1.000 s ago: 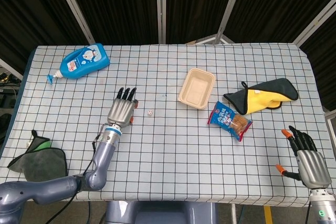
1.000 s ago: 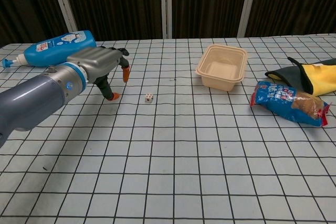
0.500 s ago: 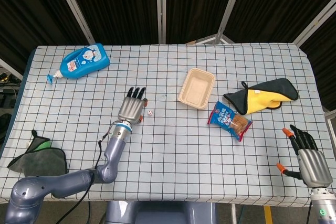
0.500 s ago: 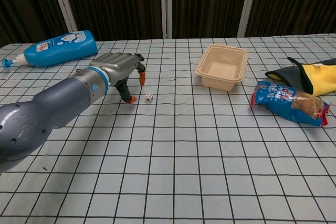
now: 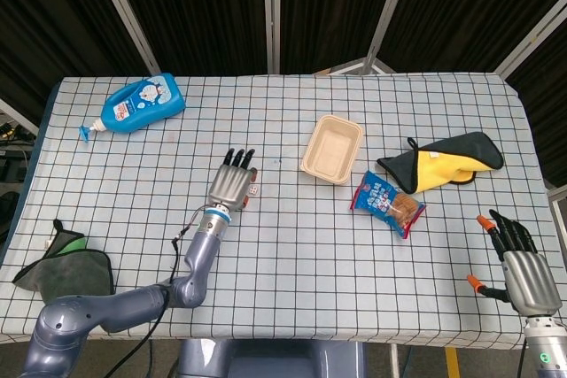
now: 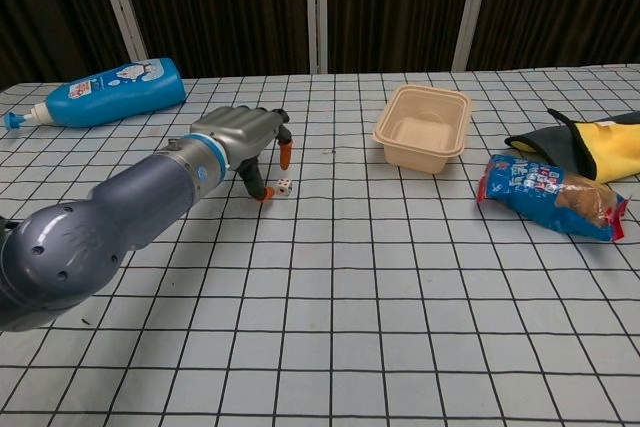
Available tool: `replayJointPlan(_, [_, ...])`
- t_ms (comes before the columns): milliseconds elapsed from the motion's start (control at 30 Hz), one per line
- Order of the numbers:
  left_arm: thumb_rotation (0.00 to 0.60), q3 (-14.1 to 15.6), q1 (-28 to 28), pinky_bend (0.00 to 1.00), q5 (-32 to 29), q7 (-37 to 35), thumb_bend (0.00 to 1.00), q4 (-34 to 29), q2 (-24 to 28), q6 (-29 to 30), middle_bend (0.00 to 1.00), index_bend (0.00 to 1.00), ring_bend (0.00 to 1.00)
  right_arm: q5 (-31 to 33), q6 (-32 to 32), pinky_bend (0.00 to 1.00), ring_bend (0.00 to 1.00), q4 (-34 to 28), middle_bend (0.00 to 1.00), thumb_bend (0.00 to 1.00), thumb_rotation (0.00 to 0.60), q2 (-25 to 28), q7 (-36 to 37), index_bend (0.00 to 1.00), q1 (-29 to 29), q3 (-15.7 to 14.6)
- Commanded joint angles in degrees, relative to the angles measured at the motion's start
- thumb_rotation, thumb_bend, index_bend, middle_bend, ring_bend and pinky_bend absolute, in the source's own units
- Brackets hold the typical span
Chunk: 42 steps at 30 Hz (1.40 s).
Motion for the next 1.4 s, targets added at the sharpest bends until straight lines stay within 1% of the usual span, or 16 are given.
replayJointPlan(33, [0.6,-0.3,-0.7,0.0,-0.4,-0.1,0.35,0.7,-0.6,-0.4,0.0,0.41,0.0,0.1,-0.1,0.0,0.0,0.0,0.0,0.1,0.6,-0.1,0.0,0.13,0.0,0.0])
replayJointPlan(200, [0.6,-0.6,-2.0,0.0,-1.3,0.1,0.35,2.8,-2.0,-1.1,0.0,0.41,0.0,0.3,0.0,0.0,0.0,0.0,0.0,0.1,0.6,0.2,0.2,0.13,-0.1,0.1])
replayJointPlan(467, [0.6,-0.7,-2.8,0.0,-2.2,0.0,0.4,4.8,-2.9,-1.8,0.0,0.44,0.0,-0.2,1.0,0.0,0.0,-0.3,0.0,0.1,0.6,0.6,1.2,0.13,-0.4,0.2])
replayJointPlan(567, [0.6,-0.5,-2.9,0.0,-2.2,-0.1,0.47,5.3,-3.2,-1.9,0.0,0.51,0.0,-0.4,1.9,0.0,0.0,-0.4,0.0,0.1,0.6,0.6,1.7,0.13,-0.6,0.4])
replayJointPlan(633, [0.6,-0.4,-2.9,0.0,-1.9,-0.5,0.53,5.4,-3.4,-1.6,0.0,0.59,0.0,-0.6,2.3,0.0,0.0,-0.3,0.0,0.1,0.6,0.7,2.1,0.13,-0.7,0.5])
replayJointPlan(700, [0.6,-0.2,-2.7,0.0,-1.4,-1.1,0.54,5.1,-3.3,-1.2,0.0,0.62,0.0,-0.7,2.7,0.0,0.0,-0.2,0.0,0.1,0.6,0.6,2.3,0.13,-0.8,0.6])
replayJointPlan(833, [0.6,0.1,-1.9,0.0,-0.1,-2.2,0.55,3.4,-2.3,0.0,0.0,0.63,0.0,-1.0,3.1,0.0,0.0,-0.2,0.0,0.1,0.6,0.7,2.6,0.13,-1.0,0.7])
replayJointPlan(900, [0.6,0.3,-1.1,0.0,0.9,-3.0,0.55,1.0,-0.9,1.3,0.0,0.63,0.0,-1.2,3.3,0.0,0.0,-0.2,0.0,0.1,0.6,0.7,2.6,0.13,-1.0,0.7])
replayJointPlan(1100, [0.6,1.9,3.2,0.0,3.7,-3.6,0.55,-12.8,7.0,6.3,0.0,0.63,0.0,-1.6,3.8,0.0,0.0,-0.7,0.0,0.1,0.6,1.1,2.5,0.13,-1.2,0.6])
replayJointPlan(1233, [0.6,4.2,7.5,0.0,6.7,-4.0,0.55,-24.5,13.9,11.4,0.0,0.61,0.0,-1.7,4.0,0.0,0.0,-1.0,0.0,0.1,0.6,1.2,2.2,0.13,-1.3,0.6])
replayJointPlan(1400, [0.6,7.6,12.1,0.0,11.4,-5.1,0.55,-34.9,20.6,16.5,0.0,0.61,0.0,-1.6,3.4,0.0,0.0,-0.9,0.0,0.1,0.6,0.8,1.8,0.13,-1.2,0.5])
